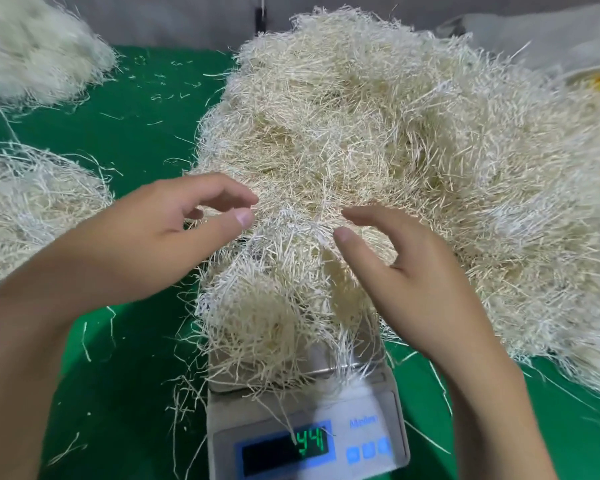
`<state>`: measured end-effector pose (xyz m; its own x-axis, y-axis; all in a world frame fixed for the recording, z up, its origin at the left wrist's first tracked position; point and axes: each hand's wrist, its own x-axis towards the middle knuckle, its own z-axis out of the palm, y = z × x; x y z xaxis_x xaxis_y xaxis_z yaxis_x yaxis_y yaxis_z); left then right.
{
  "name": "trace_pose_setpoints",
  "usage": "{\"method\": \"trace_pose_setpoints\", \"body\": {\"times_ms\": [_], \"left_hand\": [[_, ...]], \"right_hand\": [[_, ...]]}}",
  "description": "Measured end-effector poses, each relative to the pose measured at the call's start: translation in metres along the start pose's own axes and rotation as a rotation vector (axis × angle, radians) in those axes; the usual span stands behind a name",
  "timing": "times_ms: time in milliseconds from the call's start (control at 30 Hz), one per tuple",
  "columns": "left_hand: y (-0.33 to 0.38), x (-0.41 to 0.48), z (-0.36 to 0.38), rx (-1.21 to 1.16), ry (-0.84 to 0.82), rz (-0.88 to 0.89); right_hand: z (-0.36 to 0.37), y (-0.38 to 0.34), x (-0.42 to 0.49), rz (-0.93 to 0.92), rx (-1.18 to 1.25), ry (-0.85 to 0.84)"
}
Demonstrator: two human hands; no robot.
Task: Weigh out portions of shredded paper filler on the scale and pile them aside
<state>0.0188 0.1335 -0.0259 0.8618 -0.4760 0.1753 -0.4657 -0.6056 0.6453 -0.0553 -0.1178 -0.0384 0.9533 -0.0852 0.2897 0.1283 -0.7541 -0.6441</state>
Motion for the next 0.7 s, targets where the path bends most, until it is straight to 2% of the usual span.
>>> {"method": "trace_pose_setpoints", "body": {"times_ms": [100,267,567,700], "left_hand": [[0.002,-0.005,-0.007,0.042,-0.052,-0.034],[0.003,-0.011,-0.017,0.05,-0.031,-0.063],[-0.005,-0.021,-0.027,0.141,-0.126,-0.057],[-0.02,-0.023,-0.034,0.259,-0.167,-0.057]], "right_hand": [[-0.005,-0.001,-0.005,0.011,-0.001,0.017],[-0.007,-0.005,-0.008,0.012,-0.003,0.014],[-0.004,-0.013,-0.011,0.012,-0.024,0.001],[-0.002,-0.019,-0.015,0.085,-0.018,-0.053]]}}
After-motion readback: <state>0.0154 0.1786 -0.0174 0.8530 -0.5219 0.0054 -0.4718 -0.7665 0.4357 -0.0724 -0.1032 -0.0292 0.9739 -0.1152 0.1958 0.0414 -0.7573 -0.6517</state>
